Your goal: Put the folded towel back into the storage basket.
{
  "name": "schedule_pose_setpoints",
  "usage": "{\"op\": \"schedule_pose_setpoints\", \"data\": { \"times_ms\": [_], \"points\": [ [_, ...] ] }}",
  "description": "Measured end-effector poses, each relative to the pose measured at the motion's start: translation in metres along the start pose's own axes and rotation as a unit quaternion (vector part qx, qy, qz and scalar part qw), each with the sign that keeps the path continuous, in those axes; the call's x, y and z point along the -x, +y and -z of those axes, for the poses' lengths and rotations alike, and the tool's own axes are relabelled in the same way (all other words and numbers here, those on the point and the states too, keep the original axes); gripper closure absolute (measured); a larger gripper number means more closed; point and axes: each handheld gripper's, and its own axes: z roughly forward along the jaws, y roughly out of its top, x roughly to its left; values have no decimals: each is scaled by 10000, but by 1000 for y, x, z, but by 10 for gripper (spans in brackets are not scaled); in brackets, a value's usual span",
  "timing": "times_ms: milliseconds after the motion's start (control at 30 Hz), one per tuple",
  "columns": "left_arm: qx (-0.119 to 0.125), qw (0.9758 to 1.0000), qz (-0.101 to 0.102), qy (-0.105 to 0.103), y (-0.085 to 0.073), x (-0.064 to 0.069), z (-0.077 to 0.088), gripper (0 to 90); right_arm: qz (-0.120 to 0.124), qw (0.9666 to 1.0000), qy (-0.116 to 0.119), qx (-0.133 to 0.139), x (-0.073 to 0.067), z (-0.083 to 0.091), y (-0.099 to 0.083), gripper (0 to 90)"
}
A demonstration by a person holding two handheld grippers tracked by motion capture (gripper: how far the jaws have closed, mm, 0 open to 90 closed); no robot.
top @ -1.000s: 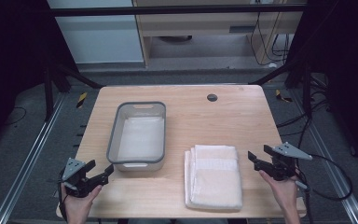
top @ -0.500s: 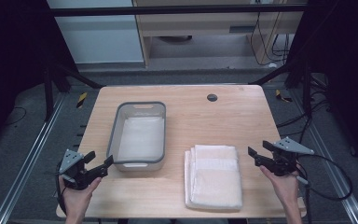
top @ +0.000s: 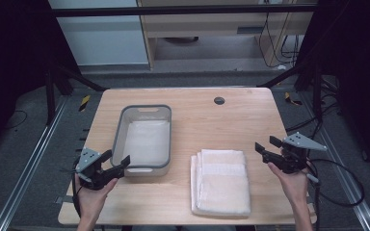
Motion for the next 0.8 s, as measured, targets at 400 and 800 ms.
{"op": "schedule_pose_setpoints", "data": {
  "times_ms": [400,800],
  "points": [
    [-55,9993,-180,-318,8,34,-18,273,24,9998,207,-75,-9,-11,4,395],
    [-249,9966,-429,-655,0,69,-31,279,50,9991,313,-269,-9,-17,-5,380]
  ]
}}
